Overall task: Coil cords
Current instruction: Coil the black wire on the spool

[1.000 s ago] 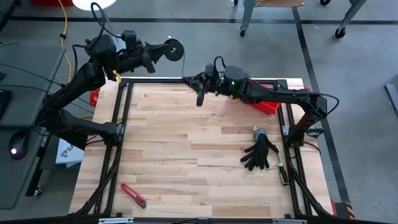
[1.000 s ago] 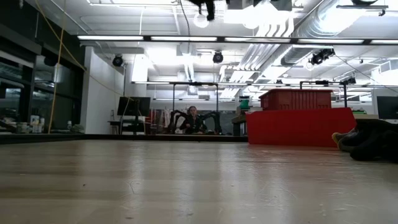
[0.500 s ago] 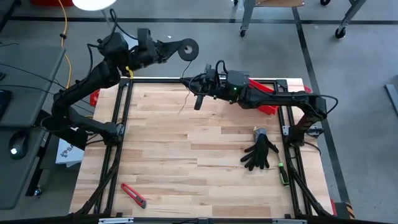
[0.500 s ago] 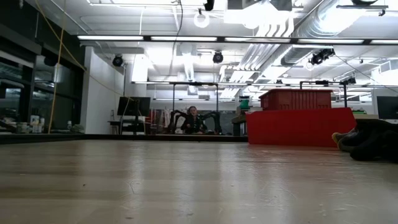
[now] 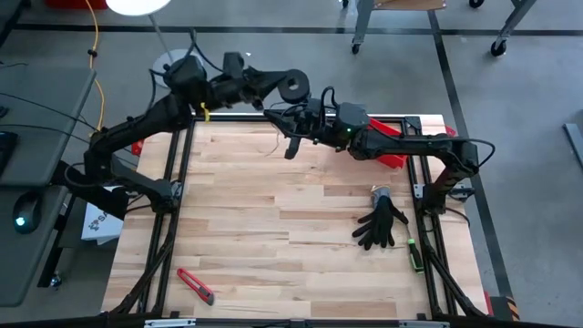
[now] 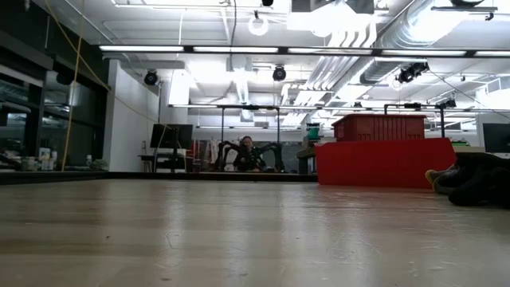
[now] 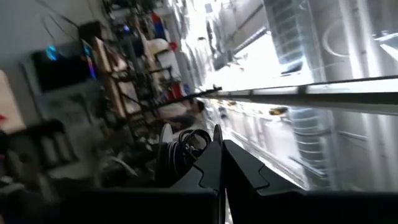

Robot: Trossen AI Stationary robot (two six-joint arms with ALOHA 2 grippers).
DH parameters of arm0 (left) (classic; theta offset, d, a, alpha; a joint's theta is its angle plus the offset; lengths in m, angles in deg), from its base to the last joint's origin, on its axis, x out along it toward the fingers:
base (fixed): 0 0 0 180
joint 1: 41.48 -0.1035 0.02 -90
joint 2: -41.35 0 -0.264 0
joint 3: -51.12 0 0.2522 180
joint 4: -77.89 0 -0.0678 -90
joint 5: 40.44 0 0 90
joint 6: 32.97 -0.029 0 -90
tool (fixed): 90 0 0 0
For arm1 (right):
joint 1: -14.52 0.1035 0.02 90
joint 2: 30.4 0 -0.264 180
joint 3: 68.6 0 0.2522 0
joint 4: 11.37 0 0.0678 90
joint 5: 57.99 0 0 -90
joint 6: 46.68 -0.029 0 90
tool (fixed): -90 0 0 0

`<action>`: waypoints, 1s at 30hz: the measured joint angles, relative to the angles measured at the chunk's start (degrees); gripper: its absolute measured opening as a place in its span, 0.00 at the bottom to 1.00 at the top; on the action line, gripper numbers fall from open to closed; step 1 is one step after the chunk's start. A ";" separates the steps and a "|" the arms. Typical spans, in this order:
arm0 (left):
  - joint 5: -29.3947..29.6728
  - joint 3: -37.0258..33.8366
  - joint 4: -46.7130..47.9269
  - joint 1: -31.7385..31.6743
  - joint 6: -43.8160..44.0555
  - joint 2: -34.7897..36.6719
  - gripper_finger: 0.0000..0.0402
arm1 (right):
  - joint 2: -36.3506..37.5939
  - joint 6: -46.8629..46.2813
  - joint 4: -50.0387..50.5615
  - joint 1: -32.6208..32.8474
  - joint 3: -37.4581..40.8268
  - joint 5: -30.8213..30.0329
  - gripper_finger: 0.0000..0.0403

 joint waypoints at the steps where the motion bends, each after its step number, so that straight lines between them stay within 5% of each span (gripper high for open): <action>1: -0.08 0.00 -1.02 0.63 0.84 -0.32 0.00 | 0.00 0.00 -0.23 -0.10 0.00 0.02 0.00; 16: -1.78 0.07 9.62 5.41 5.55 3.01 0.00 | 0.04 0.50 -3.43 -1.85 0.00 0.51 0.00; 30: -4.71 0.07 26.85 3.83 -4.43 8.74 0.00 | -0.07 -0.02 -1.55 -5.55 0.07 6.92 0.00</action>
